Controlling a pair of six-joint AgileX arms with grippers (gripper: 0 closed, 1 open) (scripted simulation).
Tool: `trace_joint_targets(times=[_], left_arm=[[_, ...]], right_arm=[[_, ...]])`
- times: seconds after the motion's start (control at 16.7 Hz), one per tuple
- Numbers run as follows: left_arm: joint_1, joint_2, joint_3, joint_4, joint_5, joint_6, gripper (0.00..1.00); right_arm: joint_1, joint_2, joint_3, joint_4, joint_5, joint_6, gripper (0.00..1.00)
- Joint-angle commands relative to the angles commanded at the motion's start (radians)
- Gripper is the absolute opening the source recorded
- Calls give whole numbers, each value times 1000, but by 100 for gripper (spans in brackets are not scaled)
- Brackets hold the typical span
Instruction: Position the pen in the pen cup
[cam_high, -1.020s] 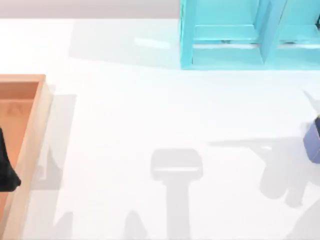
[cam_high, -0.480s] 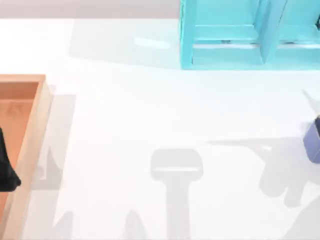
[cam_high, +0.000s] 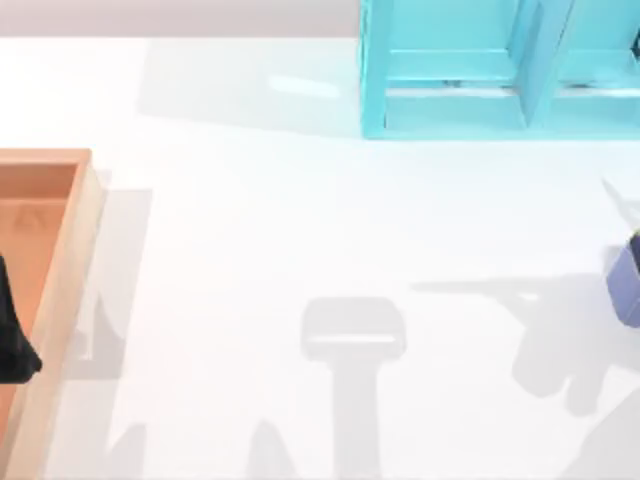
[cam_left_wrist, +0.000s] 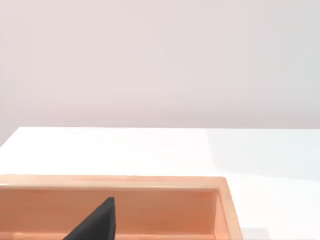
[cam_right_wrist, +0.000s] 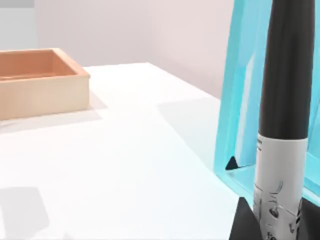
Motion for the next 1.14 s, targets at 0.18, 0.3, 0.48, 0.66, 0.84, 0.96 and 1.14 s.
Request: trace_joint_targets(times=[0.18,0.3,0.48,0.66,0.84,0.96,1.14], left_arm=[[0,0,0,0,0,0,100],[0,0,0,0,0,0,100],[0,0,0,0,0,0,100],[0,0,0,0,0,0,100],[0,0,0,0,0,0,100],[0,0,0,0,0,0,100],[0,0,0,0,0,0,100]], right_arm=[[0,0,0,0,0,0,23],[0,0,0,0,0,0,38],[0,0,0,0,0,0,60],[0,0,0,0,0,0,83],[0,0,0,0,0,0,100],[0,0,0,0,0,0,100],[0,0,0,0,0,0,100]])
